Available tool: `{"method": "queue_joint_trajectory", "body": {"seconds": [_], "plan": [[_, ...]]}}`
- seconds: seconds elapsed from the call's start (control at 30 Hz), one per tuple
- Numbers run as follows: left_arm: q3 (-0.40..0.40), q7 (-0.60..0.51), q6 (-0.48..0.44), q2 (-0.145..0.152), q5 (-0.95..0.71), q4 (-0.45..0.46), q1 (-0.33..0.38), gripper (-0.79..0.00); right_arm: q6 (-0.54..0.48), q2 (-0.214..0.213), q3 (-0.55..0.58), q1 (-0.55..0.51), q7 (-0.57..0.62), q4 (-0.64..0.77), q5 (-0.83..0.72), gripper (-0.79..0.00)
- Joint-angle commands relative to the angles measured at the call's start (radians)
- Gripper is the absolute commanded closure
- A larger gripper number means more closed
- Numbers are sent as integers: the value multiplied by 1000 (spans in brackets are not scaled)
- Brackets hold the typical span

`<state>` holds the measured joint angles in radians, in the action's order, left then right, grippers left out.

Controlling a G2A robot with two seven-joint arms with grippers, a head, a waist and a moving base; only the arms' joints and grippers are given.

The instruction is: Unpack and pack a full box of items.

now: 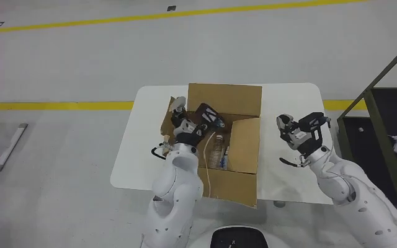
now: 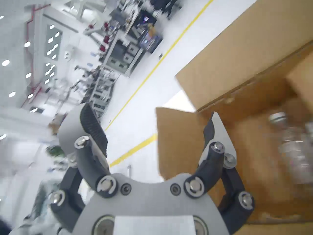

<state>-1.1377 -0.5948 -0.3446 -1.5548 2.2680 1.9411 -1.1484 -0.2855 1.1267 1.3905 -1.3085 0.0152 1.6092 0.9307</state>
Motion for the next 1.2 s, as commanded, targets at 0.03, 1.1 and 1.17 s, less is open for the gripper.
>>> {"method": "queue_joint_trajectory", "body": {"seconds": [0.03,1.1,1.17], "plan": [[40,4,-74,-8,-171,-31,0,-785,20,0,13,-17,-4,-7,8,0],[-71,-228,179,-61,-1170,-375,100,-785,59,19,-51,5,110,-93,59,0],[-92,-239,211,-62,-1257,-423,116,-785,55,21,-62,11,112,-102,60,0]]}}
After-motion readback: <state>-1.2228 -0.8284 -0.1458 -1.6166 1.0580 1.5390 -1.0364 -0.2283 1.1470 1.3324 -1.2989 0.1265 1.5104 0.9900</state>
